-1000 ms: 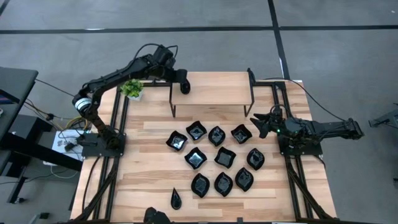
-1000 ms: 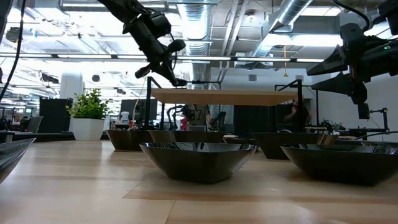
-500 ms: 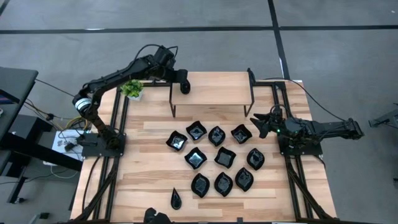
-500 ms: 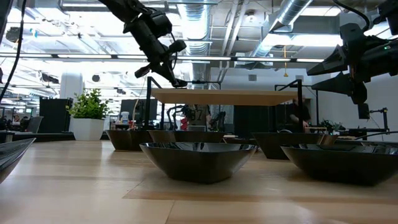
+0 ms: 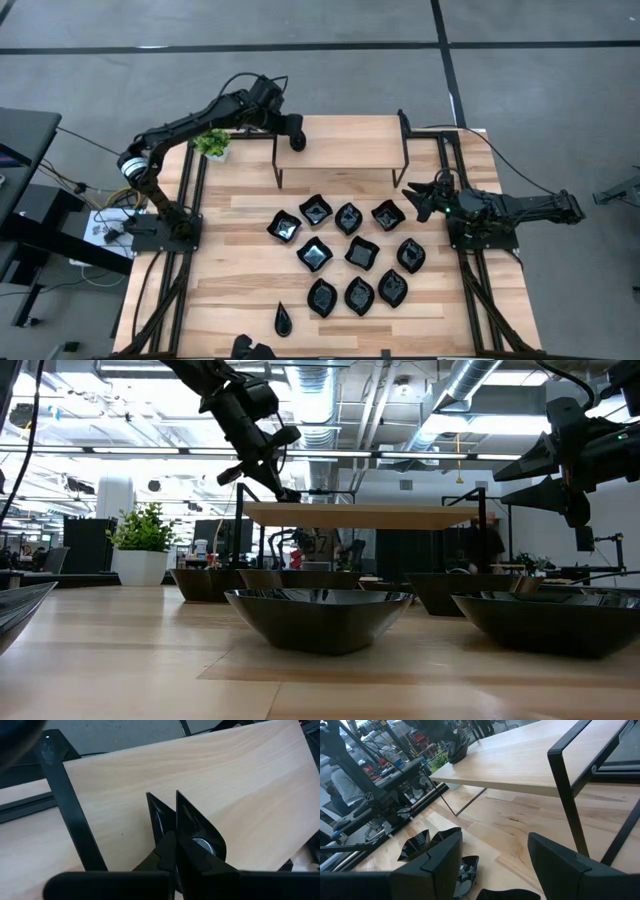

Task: Pick & Place Mini shaped plates
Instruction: Stack the drop shaped plate on top of the drop shaped plates on the shelf

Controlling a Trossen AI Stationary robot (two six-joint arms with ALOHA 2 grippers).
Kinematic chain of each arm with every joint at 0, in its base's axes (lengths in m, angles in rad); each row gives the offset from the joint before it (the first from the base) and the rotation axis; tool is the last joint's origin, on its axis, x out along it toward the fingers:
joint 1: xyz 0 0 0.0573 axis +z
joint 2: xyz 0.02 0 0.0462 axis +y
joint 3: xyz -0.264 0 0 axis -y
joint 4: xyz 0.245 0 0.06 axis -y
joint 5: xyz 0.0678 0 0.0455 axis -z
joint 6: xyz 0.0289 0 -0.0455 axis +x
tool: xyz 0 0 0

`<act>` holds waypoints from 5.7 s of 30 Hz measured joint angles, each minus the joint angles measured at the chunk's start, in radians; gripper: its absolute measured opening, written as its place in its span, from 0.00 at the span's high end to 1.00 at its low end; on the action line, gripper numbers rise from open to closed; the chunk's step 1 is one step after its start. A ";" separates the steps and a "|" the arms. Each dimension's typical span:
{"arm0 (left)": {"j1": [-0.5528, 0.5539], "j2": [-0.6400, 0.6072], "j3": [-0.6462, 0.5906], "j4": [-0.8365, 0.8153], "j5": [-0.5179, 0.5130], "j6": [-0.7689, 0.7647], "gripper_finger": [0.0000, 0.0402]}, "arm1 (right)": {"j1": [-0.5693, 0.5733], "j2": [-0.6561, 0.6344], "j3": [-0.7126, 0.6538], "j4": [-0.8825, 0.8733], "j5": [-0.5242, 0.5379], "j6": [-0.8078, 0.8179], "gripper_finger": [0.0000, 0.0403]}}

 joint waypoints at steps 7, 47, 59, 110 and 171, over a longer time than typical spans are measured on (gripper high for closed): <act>-0.005 0.006 0.000 0.001 -0.003 0.019 0.99 | 0.000 0.000 0.000 0.000 0.000 0.000 0.45; 0.020 -0.008 0.071 0.010 0.007 0.048 0.78 | 0.000 0.000 0.000 0.000 -0.001 0.000 0.45; -0.245 -0.147 0.062 -0.090 0.020 0.061 0.78 | 0.000 0.000 0.000 0.000 -0.001 0.000 0.45; -0.189 0.094 0.029 0.105 -0.137 0.336 0.78 | 0.000 0.000 0.000 0.002 0.000 0.001 0.45; -0.188 -0.004 -0.033 0.025 -0.283 0.336 0.78 | 0.000 0.000 0.000 0.001 0.000 0.000 0.45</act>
